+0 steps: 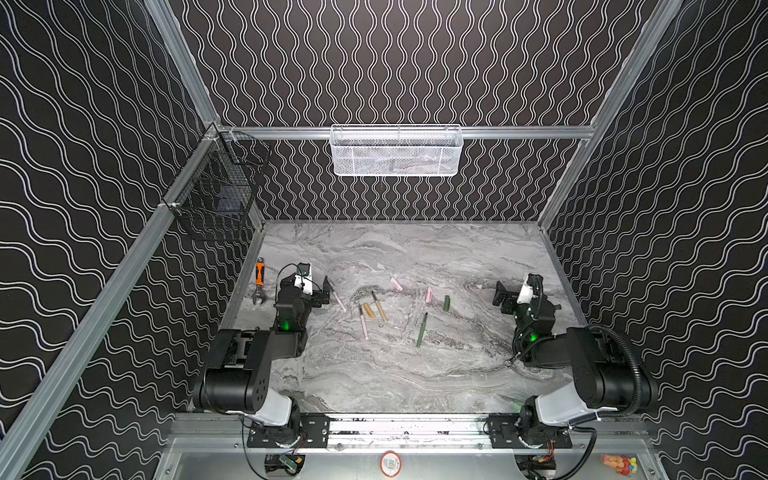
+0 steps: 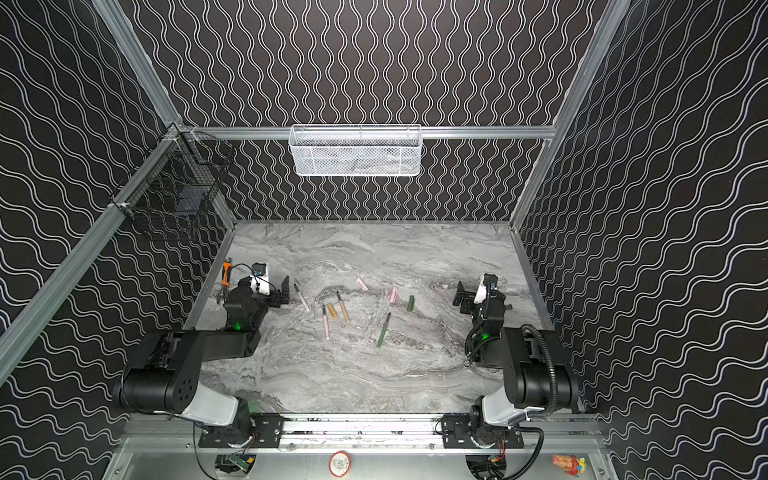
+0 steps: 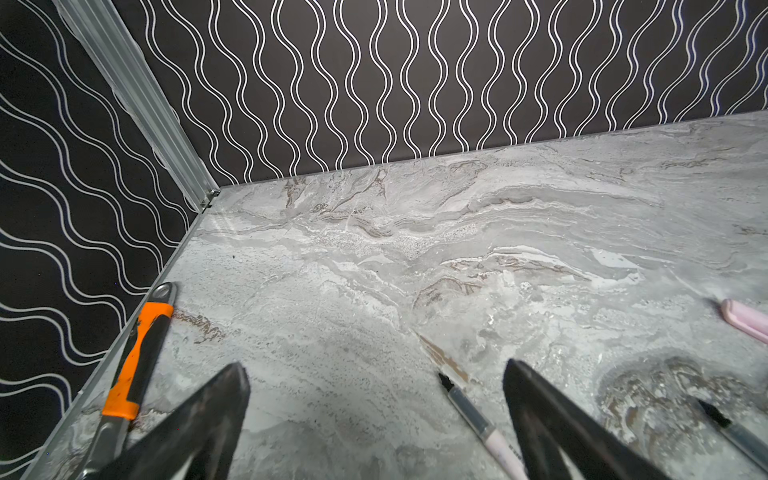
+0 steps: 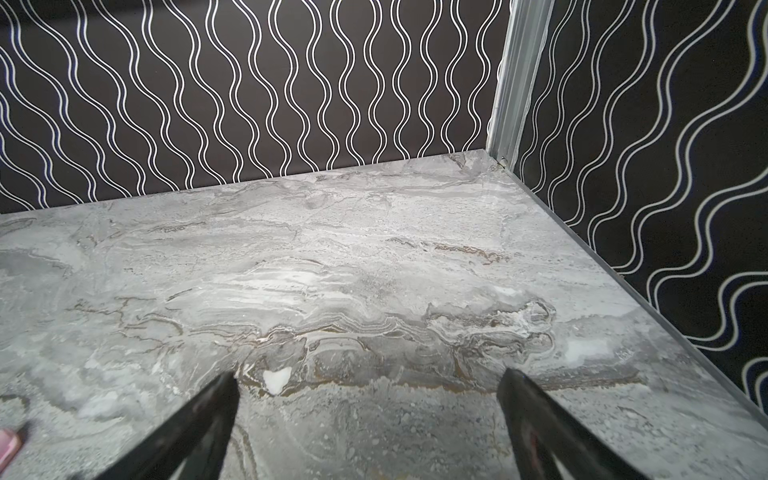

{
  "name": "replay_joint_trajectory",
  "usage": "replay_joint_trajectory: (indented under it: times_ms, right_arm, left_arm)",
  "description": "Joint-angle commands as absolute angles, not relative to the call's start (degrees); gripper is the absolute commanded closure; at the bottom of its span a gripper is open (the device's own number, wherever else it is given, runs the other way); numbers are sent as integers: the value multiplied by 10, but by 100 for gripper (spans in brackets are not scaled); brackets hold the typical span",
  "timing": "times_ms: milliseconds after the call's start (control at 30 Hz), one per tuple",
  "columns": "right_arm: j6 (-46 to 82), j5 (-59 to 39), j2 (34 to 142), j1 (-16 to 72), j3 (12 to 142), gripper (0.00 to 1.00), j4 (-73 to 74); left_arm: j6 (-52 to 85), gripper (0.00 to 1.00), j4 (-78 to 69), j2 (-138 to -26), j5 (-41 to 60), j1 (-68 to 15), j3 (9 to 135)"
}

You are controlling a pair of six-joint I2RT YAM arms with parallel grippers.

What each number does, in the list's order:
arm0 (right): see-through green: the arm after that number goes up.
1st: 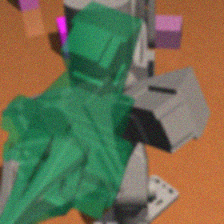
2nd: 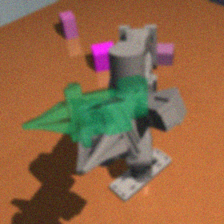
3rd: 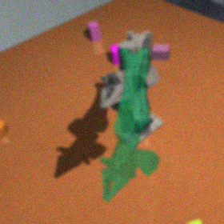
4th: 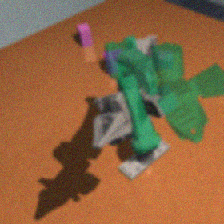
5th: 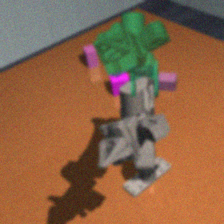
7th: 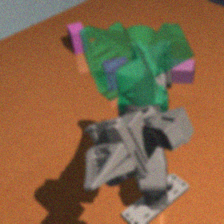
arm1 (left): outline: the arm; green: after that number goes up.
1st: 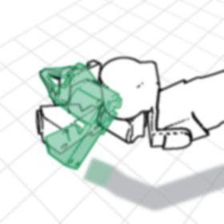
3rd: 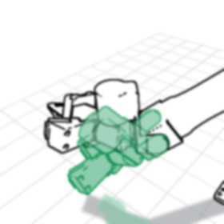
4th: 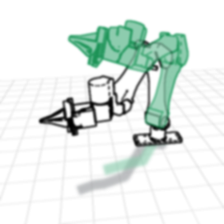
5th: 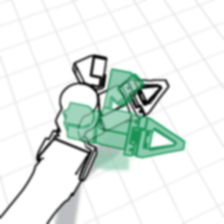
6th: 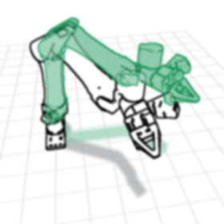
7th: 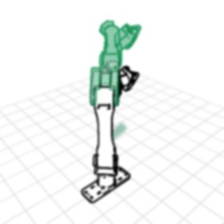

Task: Insert the pens into the pen caps
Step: 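Raise both arms and move the right gripper over the green pen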

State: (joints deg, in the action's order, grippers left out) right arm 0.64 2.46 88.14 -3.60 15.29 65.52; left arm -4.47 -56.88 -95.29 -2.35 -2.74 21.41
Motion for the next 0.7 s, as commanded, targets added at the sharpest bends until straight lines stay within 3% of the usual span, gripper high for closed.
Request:
replay_joint_trajectory:
  times_ms: [0,133,233,300,367,433,533,567,633,667]
  right_arm:
    - [10,38,873,-36,162,1,654]
    - [17,58,814,-35,273,0,403]
    - [44,113,799,-10,353,0,298]
    - [98,155,796,9,442,0,162]
    - [192,125,818,3,573,1,-29]
    - [311,98,843,-10,640,0,-121]
    - [333,-65,859,-45,624,4,-83]
    - [326,-88,854,-46,613,13,-62]
    - [319,-95,824,-42,582,21,-25]
    - [315,-94,812,-36,575,23,-12]
  left_arm:
    - [-34,1,-588,-939,-34,-28,209]
    - [-37,1,-377,-829,-55,-39,283]
    - [21,1,-274,-776,-60,-49,361]
    - [133,1,-144,-755,-66,-50,450]
    - [237,1,31,-751,-58,-48,569]
    - [205,1,124,-766,14,-47,654]
    - [278,1,155,-800,76,-36,693]
    - [291,1,134,-810,116,-29,690]
    - [311,1,51,-828,219,-20,665]
    - [326,1,42,-834,222,-19,662]
